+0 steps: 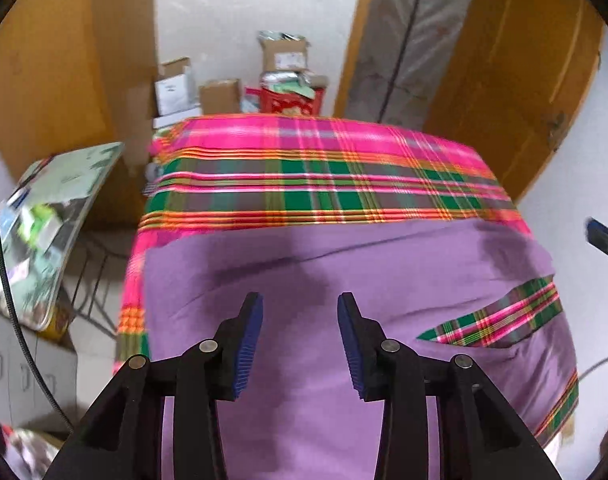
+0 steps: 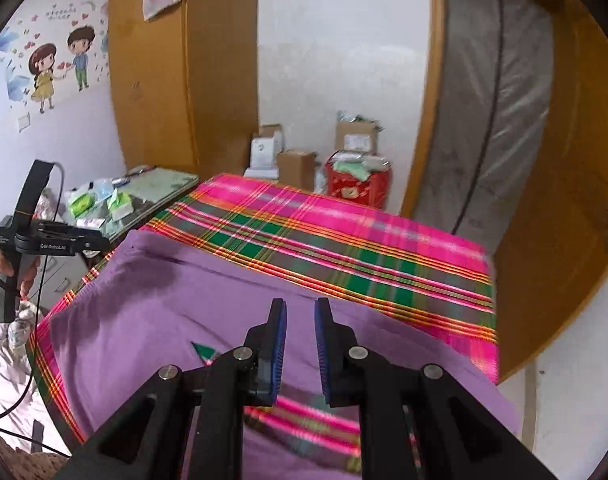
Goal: Fold clothes
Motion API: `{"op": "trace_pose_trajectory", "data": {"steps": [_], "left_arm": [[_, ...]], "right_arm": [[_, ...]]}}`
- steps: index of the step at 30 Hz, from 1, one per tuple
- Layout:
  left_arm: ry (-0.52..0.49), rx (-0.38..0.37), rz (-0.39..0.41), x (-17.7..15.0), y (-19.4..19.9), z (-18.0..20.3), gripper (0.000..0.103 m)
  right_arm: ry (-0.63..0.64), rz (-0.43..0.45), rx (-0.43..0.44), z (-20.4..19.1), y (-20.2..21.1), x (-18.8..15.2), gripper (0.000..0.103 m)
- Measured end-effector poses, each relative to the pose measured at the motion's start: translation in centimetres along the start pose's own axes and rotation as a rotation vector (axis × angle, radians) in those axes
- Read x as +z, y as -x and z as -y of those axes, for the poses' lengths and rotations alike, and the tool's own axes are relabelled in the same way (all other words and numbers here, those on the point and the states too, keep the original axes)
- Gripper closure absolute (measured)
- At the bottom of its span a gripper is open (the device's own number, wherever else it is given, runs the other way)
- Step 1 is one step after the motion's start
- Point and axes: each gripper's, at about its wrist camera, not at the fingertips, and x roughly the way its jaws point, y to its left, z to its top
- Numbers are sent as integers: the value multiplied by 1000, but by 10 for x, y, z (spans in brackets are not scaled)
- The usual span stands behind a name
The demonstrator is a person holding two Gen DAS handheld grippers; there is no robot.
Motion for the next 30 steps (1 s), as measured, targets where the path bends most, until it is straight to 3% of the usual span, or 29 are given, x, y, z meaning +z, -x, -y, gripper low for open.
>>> {"op": "trace_pose_trajectory", "data": {"steps": [9,13,17,30], "left_arm": [[-66,-36,-133,18,-100,27,62],[-42,-57,-172,28,-131,22,62],[-29,-57,-180,39,-151,13,62],[-7,15,-81,77,-184,-13,62]], "right_arm": [[-34,-250,96,-11,-158,-6,88],[-53,-297,151,-16,-199,-6,88],[-25,-322,148,-18,-226,-1,88],[-28,-259,78,-4,-266,19,88]]}}
